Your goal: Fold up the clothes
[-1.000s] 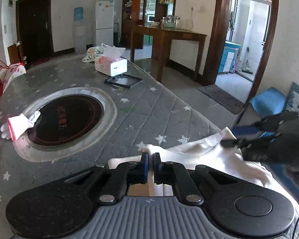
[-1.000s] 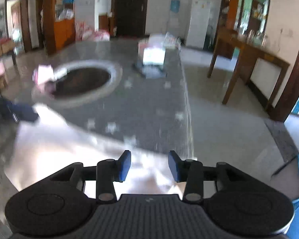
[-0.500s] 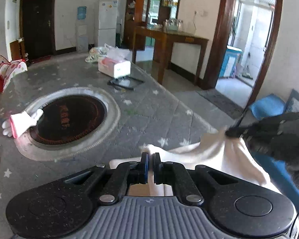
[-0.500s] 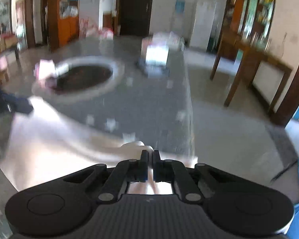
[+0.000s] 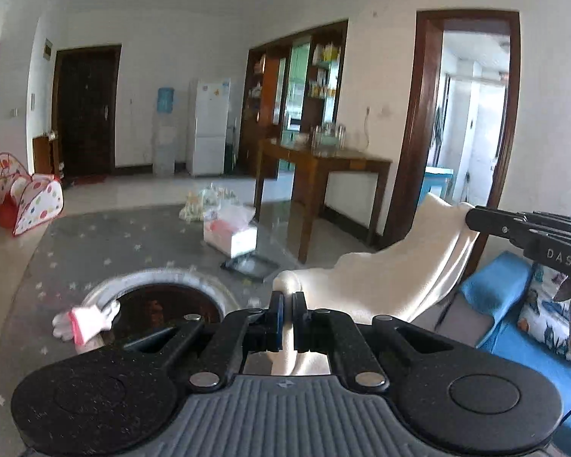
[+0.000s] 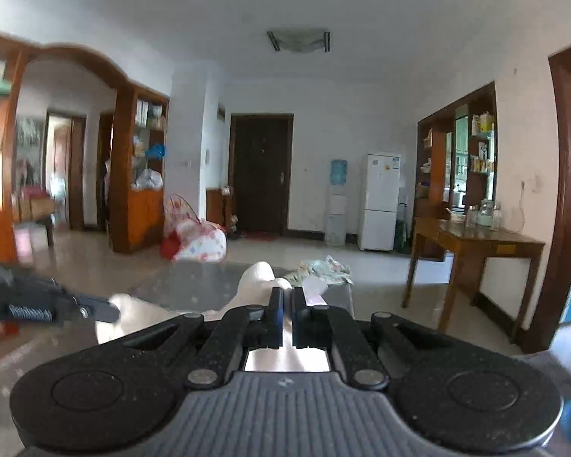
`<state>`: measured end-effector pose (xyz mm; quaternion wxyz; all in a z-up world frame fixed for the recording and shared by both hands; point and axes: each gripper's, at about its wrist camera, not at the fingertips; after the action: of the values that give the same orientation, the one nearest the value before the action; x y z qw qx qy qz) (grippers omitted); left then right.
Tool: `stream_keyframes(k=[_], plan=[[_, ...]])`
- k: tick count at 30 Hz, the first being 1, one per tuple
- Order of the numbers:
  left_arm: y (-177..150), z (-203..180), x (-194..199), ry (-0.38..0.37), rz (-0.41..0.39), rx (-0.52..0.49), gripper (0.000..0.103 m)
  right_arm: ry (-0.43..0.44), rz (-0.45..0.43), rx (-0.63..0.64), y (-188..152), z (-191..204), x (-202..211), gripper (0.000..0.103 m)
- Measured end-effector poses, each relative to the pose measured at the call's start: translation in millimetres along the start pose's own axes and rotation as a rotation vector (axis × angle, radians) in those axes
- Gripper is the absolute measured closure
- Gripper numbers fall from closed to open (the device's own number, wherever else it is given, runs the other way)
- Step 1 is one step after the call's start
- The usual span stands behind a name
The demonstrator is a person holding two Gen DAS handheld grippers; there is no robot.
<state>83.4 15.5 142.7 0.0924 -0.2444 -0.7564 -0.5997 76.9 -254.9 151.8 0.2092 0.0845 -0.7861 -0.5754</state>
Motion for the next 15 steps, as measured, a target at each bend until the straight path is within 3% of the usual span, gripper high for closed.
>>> stream_keyframes(k=[9,12,13,15], plan=[[-56,9,-29,0.084,0.197,-0.028,0.097,0.025,0.191,-0.003,-37,30,-13,0.097],[-71,11,-30,0.082,0.229,-0.027,0.093,0.046,0.226,-0.01,-48,38,-13,0.088],[-75,11,-31,0.084,0.237,-0.027,0.093,0.052,0.241,-0.014,-52,39,-14,0.08],[-83,12,-36,0.082,0.26,-0.012,0.091,0.052,0.28,-0.018,-64,42,-19,0.078]])
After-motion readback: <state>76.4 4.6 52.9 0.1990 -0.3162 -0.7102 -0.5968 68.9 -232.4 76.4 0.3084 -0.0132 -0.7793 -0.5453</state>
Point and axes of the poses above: each gripper's, at about its wrist camera, not at the fingertips, and x roughly against the way its jaws point, z to its left, y to its top, and after that the axes turned 11 degrees about x, right-handed
